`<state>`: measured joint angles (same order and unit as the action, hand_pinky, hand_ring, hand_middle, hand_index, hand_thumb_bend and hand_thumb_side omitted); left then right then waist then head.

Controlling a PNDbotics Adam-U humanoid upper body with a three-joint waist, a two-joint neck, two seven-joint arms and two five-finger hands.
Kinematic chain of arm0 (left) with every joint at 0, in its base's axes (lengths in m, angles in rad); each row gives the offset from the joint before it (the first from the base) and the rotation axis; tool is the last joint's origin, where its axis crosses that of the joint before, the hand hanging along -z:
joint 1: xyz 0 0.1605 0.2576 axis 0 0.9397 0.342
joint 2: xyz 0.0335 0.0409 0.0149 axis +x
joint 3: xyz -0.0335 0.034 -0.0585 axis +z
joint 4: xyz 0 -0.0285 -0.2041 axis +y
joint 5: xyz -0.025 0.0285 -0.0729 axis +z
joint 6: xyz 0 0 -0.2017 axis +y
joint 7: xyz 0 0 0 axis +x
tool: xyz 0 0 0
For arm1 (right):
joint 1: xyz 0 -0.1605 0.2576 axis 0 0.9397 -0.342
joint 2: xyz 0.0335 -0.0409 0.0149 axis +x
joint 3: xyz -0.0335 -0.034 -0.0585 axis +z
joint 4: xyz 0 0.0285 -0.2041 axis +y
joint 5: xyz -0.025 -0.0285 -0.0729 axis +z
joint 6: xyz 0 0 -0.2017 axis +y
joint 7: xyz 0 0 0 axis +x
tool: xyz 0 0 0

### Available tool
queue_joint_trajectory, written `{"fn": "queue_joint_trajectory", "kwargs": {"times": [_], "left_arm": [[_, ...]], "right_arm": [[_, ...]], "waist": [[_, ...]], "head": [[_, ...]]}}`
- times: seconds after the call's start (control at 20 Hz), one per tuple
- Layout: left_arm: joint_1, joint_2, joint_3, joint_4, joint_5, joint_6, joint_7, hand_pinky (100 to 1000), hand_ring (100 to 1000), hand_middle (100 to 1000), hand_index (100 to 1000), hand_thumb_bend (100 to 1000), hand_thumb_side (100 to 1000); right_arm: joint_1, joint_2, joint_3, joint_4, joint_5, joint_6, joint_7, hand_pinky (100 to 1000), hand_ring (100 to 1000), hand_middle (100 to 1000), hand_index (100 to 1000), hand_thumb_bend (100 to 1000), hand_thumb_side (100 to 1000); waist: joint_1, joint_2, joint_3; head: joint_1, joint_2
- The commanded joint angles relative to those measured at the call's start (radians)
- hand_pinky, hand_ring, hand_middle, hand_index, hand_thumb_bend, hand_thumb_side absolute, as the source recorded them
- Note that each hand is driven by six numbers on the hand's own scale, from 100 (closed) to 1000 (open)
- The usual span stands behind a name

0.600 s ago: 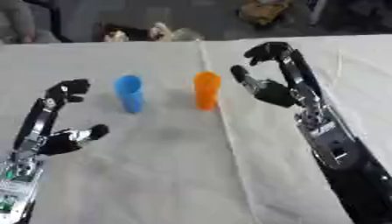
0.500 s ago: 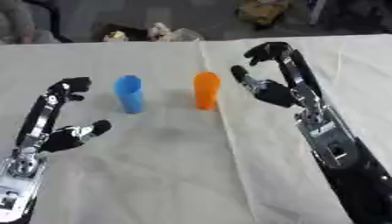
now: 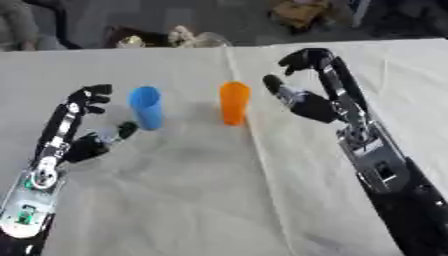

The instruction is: Pour the contents of one cup into another cup.

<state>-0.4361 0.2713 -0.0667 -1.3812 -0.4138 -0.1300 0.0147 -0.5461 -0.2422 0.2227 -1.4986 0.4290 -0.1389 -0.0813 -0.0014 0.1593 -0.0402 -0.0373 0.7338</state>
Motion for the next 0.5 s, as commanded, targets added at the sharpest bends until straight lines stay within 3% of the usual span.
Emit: {"fn": "queue_joint_trajectory", "kwargs": {"times": [0.05,0.5], "left_arm": [[-0.037,0.004,-0.012,0.026,-0.032,0.011,0.026,728,784,774,863,785,655],[-0.107,-0.015,-0.028,0.179,-0.101,0.018,0.098,721,776,767,861,818,677]], "right_arm": [[-0.016,-0.009,-0.002,-0.019,-0.005,-0.002,0.003,722,770,485,655,460,637],[-0.017,-0.008,-0.001,-0.019,-0.007,-0.003,0.004,722,770,484,655,457,639]], "waist": [[0.002,-0.013,-0.003],[0.003,-0.012,-0.011]], "head": [[0.003,0.000],[0.006,0.000]]}}
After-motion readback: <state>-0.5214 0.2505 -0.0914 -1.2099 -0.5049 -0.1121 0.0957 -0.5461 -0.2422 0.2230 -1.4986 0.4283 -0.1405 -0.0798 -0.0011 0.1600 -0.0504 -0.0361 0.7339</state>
